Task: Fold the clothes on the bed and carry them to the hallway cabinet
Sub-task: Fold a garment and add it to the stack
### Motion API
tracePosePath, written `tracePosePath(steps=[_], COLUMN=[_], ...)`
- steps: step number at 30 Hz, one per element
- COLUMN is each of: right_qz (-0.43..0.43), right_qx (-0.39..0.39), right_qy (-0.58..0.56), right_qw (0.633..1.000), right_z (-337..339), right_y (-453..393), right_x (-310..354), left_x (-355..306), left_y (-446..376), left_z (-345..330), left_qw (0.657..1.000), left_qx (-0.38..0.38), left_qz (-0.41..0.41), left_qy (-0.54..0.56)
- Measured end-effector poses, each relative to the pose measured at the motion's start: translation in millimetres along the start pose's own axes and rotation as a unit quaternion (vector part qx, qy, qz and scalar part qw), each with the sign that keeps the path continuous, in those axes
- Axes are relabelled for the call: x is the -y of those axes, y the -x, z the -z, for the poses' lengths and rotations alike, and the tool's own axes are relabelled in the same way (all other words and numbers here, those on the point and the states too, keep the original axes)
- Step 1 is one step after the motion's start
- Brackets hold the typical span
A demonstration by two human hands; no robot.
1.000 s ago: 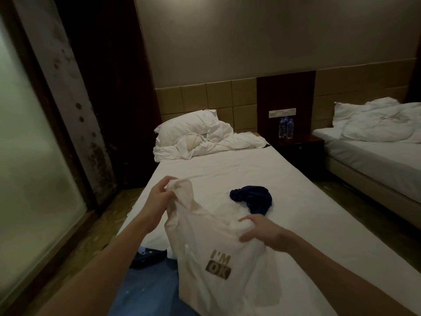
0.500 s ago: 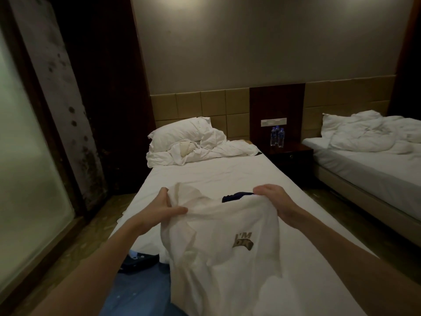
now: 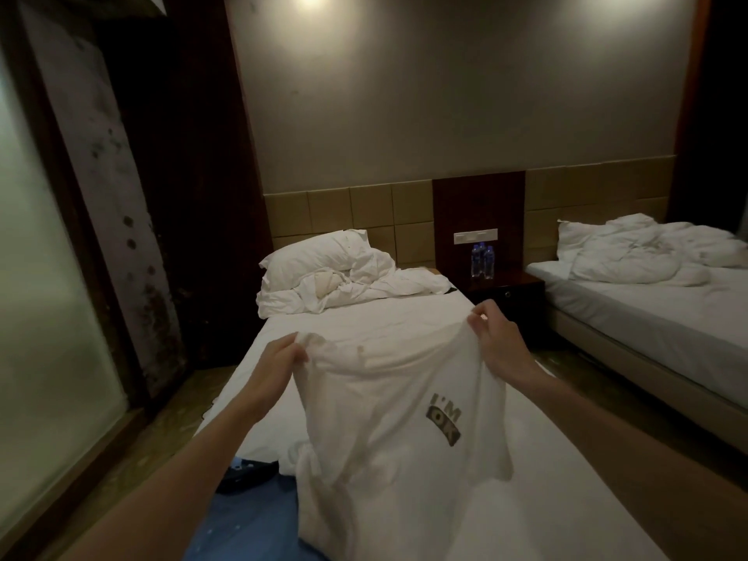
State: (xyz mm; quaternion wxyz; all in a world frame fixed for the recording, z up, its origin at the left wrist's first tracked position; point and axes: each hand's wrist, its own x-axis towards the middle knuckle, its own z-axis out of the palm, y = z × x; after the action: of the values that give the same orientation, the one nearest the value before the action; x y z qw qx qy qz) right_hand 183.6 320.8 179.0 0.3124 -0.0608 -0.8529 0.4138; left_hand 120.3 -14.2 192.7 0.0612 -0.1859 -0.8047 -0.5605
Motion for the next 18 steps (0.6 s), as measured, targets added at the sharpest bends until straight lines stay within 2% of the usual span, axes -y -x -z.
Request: tracePosePath(steps=[4, 9, 12, 16, 18], right_qz=[0.039, 0.086, 0.112, 0.123, 0.131], right_qx=[-0.045, -0.071, -0.100, -0.123, -0.131], right_qy=[-0.047, -0.065, -0.049, -0.040, -0.044], right_qw=[0.997, 0.992, 0.987, 0.984, 0.982], right_z=[26.5, 67.0, 88.4, 112.3, 123.7], right_y=[2.7, 3.0, 3.2, 8.0, 13.8], right_x=[12.8, 30.2, 39.7, 52.9, 59.9], left_x=[-12.9, -43.6, -63.6, -90.5, -100.6], left_y=[3.6, 14.3, 20.3, 33.6, 39.4], left_z=[-5.8, -19.9, -27.6, -28.9, -24.1], left_qw=[0.999, 0.998, 0.997, 0.986, 0.976], left_qx=[-0.010, 0.045, -0.009, -0.100, -0.148], left_qz=[-0.003, 0.018, -0.074, -0.131, -0.158], left_qy=[-0.039, 0.042, 0.008, 0.039, 0.017])
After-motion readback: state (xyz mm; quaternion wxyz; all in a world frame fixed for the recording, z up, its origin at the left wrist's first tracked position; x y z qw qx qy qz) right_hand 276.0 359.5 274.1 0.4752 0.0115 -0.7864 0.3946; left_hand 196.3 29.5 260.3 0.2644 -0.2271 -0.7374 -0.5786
